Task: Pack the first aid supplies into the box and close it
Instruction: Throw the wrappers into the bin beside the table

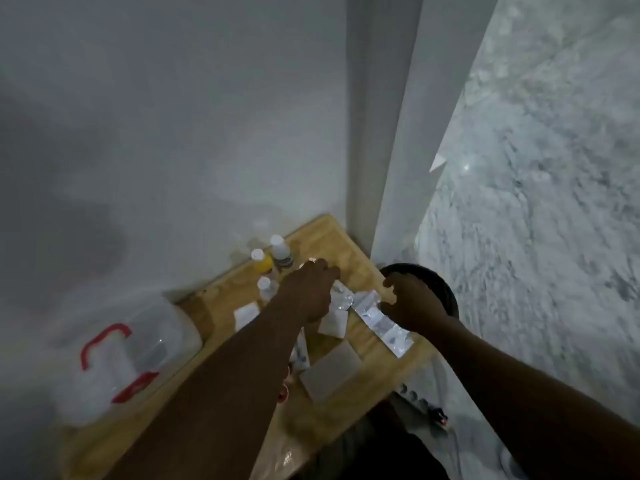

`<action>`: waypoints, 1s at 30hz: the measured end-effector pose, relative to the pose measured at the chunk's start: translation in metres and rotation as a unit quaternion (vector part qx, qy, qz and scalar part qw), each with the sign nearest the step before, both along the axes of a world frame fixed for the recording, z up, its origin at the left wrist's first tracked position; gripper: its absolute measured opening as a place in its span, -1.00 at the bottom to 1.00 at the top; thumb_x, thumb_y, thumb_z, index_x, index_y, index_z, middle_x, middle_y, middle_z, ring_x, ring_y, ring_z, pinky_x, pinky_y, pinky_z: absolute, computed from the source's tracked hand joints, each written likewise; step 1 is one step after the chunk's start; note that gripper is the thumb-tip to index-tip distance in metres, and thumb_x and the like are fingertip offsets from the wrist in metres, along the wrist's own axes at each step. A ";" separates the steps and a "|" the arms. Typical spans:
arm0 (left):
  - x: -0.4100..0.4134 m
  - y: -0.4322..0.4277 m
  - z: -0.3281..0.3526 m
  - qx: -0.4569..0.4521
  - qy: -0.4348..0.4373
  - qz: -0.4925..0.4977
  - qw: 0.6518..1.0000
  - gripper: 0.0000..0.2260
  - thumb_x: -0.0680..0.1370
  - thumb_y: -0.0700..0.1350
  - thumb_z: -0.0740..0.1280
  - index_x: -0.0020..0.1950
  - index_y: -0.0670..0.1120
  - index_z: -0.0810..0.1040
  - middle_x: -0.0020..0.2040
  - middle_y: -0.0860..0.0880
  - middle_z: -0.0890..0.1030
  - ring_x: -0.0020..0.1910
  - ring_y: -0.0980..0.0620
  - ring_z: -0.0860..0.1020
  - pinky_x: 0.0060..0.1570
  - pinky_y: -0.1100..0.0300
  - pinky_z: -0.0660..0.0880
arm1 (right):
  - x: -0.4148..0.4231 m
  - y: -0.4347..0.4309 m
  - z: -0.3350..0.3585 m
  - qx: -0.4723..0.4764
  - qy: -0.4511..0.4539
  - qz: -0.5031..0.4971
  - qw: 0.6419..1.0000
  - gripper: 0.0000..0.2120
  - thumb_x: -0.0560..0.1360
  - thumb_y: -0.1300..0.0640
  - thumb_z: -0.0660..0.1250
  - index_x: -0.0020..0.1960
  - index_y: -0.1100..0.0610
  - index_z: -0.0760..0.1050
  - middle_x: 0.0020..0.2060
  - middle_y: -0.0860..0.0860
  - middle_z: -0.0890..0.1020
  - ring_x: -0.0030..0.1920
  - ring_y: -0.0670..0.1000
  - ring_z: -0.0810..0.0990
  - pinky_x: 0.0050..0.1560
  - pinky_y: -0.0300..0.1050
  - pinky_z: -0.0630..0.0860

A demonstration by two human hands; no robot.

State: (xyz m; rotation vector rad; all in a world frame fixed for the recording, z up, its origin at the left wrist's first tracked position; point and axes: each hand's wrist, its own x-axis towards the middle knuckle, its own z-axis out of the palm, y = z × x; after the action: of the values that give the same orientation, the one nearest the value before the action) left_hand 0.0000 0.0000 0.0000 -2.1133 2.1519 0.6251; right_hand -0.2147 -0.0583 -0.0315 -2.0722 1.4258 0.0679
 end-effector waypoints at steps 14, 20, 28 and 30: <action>0.015 -0.026 -0.074 0.038 -0.104 -0.058 0.992 -0.40 0.55 -0.18 0.39 0.55 0.08 0.29 0.56 -0.05 0.22 0.39 -0.19 0.36 0.07 -0.07 0.54 | 0.002 0.000 -0.063 0.003 0.069 0.002 0.998 -0.38 0.35 -0.13 0.51 0.28 0.10 0.39 0.21 0.10 0.56 0.17 0.16 0.56 -0.10 -0.08 0.37; 0.012 -0.042 -0.060 0.029 -0.094 -0.025 0.995 -0.56 0.50 -0.09 0.44 0.35 -0.06 0.45 0.26 -0.15 0.40 0.20 -0.18 0.47 0.03 -0.10 0.53 | -0.001 0.000 -0.060 0.019 0.025 -0.032 0.999 -0.46 0.38 -0.03 0.50 0.27 0.10 0.42 0.21 0.07 0.61 0.19 0.13 0.58 -0.08 -0.12 0.41; 0.020 -0.058 -0.019 -0.011 -0.065 0.019 0.998 -0.84 0.60 -0.01 0.30 0.13 -0.01 0.59 0.13 -0.08 0.53 0.11 -0.15 0.56 -0.08 0.04 0.46 | -0.010 -0.016 -0.032 0.058 -0.104 -0.095 0.988 -0.85 0.51 0.21 0.26 0.06 0.15 0.53 -0.19 0.03 0.59 -0.17 0.08 0.58 -0.25 -0.14 0.42; 0.020 -0.065 -0.003 -0.040 -0.051 0.039 0.997 -0.84 0.60 0.02 0.28 0.06 -0.01 0.60 0.05 -0.07 0.58 0.05 -0.16 0.58 -0.13 0.07 0.42 | -0.009 -0.026 -0.013 0.037 -0.120 -0.125 0.984 -0.81 0.51 0.17 0.23 0.08 0.16 0.54 -0.18 0.03 0.60 -0.17 0.08 0.58 -0.22 -0.13 0.44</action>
State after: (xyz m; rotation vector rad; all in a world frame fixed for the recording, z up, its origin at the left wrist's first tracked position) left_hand 0.0199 -0.0648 -0.0028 -2.2272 2.0829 0.4312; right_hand -0.2237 -0.0844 -0.0449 -1.7603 1.4953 -0.2212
